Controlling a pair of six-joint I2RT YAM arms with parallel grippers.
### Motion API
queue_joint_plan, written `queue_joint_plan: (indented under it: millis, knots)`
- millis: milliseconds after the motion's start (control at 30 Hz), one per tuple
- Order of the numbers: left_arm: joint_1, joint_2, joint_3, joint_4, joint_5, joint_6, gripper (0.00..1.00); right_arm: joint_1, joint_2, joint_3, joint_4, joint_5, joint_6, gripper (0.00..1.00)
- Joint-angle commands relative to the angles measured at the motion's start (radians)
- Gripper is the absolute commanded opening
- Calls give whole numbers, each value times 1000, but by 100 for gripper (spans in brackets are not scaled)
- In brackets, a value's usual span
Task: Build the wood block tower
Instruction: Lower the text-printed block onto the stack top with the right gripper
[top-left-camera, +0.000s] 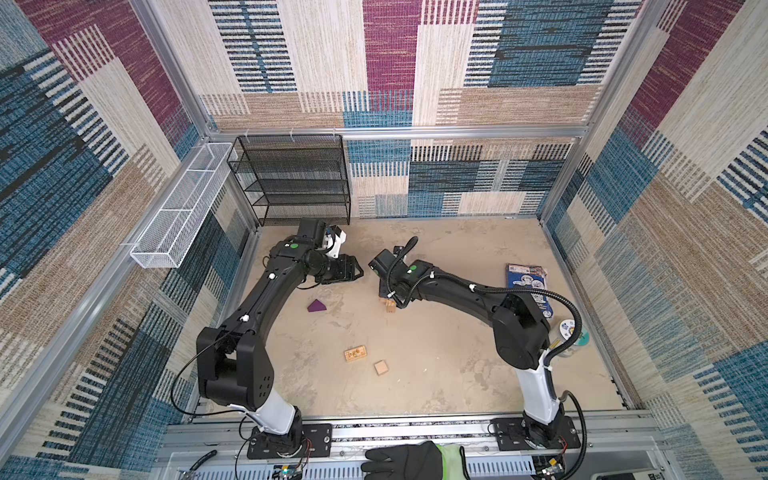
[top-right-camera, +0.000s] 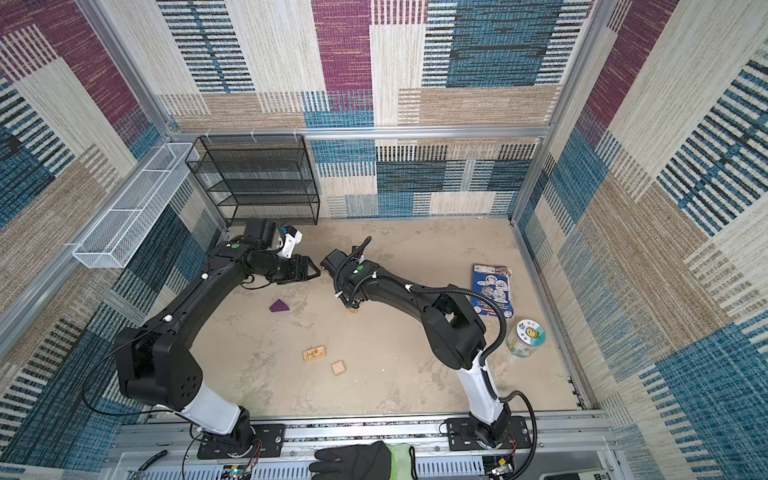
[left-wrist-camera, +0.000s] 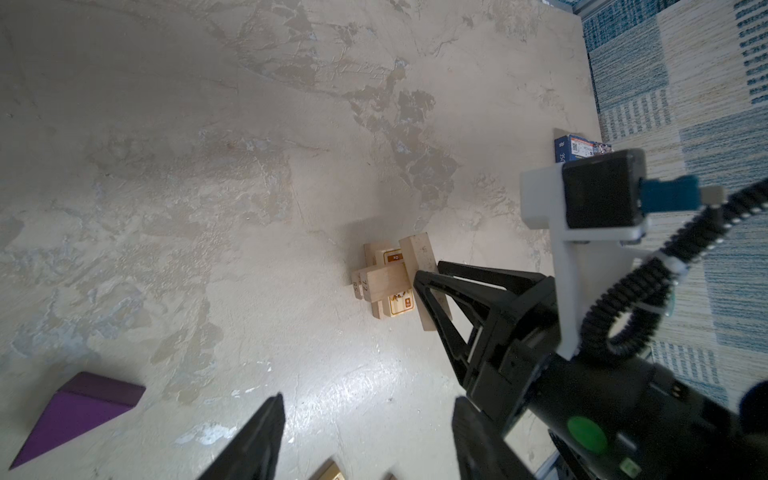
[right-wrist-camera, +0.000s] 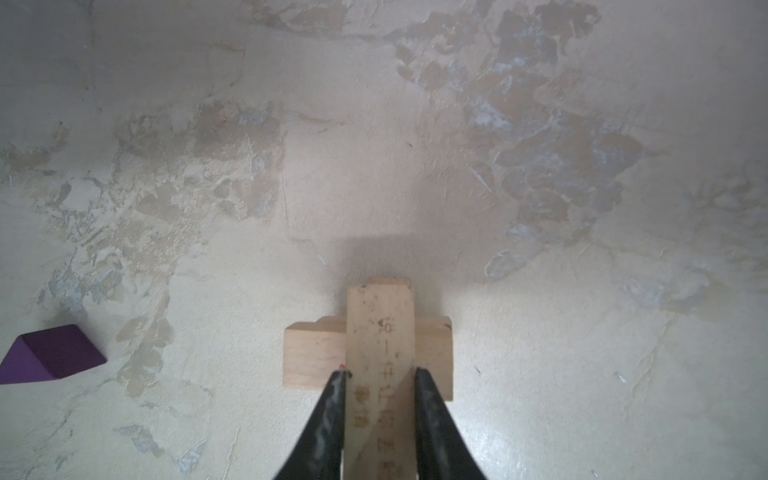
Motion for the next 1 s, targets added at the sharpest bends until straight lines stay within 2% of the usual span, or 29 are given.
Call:
queue_joint_plan:
  millis: [0,333,500,600,700,767,967]
  knots:
    - [0,1,8,-13,0,15,69,2,9,14,-8,14,12,0]
    - [0,6,8,-15,0,16,68,3,24,24,-17,17,13,1]
    - [1,7,9,-16,-1,16,69,3,22,26,-18,21,11,11]
    - [0,6,9,-15,-3,17,69,4,23,28,-17,15,9,24]
    - [1,8,9,-16,-3,18,68,4,25,28,-18,10,7,26]
    - [1,9,8,-17,-5,18,69,4,25,29,-19,6,6,36]
    - [1,7,9,-16,-6,18,69,4,23,29,-17,-2,7,38]
